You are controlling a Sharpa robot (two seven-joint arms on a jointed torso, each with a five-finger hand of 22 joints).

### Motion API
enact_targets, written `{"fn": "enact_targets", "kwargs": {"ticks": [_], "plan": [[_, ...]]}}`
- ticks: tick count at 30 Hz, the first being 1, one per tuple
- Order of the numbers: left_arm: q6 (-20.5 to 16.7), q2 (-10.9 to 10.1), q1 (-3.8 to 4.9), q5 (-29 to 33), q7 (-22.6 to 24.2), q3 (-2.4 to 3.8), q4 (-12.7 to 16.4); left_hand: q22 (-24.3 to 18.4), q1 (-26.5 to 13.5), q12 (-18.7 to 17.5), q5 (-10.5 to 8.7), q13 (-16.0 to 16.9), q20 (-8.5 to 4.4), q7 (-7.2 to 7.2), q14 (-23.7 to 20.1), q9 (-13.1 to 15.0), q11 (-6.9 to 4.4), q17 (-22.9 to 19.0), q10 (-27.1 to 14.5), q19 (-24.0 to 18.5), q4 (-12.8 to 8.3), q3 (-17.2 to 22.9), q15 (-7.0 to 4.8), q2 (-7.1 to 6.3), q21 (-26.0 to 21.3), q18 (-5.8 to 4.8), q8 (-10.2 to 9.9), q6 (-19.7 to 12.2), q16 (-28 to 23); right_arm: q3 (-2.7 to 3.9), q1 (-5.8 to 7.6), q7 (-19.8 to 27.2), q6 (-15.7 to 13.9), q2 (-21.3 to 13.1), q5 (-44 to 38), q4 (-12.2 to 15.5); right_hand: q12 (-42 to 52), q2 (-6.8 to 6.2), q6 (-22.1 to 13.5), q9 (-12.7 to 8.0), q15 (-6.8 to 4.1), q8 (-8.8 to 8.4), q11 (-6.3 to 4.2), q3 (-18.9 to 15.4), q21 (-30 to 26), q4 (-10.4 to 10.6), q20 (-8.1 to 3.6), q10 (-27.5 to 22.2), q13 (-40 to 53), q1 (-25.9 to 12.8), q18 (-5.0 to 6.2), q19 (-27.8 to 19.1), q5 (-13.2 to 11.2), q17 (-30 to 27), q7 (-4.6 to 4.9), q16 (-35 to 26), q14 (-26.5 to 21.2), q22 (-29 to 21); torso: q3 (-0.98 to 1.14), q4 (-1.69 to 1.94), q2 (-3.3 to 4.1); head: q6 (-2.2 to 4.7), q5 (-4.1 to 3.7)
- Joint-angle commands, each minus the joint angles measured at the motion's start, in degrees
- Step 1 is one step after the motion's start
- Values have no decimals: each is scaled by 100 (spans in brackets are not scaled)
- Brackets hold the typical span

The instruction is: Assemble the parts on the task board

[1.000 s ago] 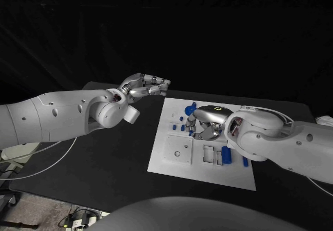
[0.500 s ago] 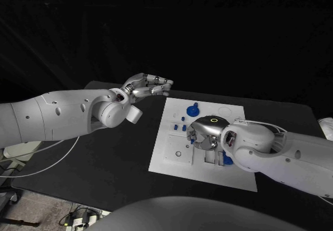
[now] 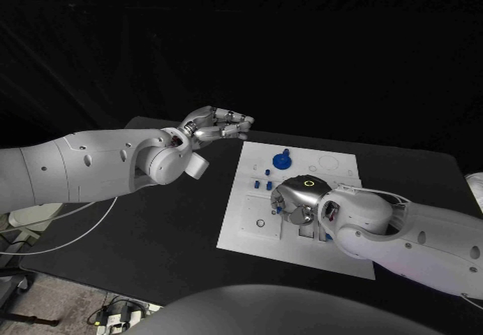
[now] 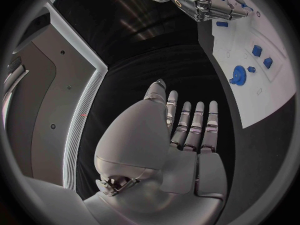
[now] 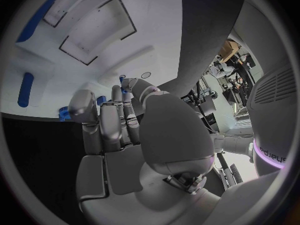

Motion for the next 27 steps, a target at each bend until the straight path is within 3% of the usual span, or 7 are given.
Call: {"fn": "enact_targets", "kwargs": {"ticks": [1,10,27], "plan": [[72,21,-3,-34,8,4,-6,-10,40,21,35,-10,22,45,-26,-8,10,-9,-19,-1,-4,-31,3,36,-2,57,36,-10,36,3,-16,149,-359,14,-153,-13,3,-47,46,10,-9,-34,5,-11,18,-34,8,50,-10,-40,25,40,-60,-6,11,29,42,667,-3,-6,-3,-1,-4],[120,38,-32,-69,-1,4,-45,-13,52,23,39,-11,22,44,-29,-9,9,-9,-24,-2,-6,-32,5,37,-2,57,35,-11,39,3,-77,230,-576,55,-164,-105,3,-46,47,11,-10,-35,4,-9,39,-36,8,53,-11,-39,20,55,-66,16,10,42,56,673,-3,-2,-4,-1,-12],[152,41,-78,-76,-32,4,-65,-13,52,23,39,-11,22,44,-29,-9,9,-9,-24,-2,-6,-32,5,37,-2,57,35,-11,39,2,-165,236,-437,117,-79,-292,5,-44,51,13,-12,-38,1,-6,34,-41,7,59,-12,-35,22,51,-76,-4,7,33,48,671,0,-4,-6,-1,-12]]}}
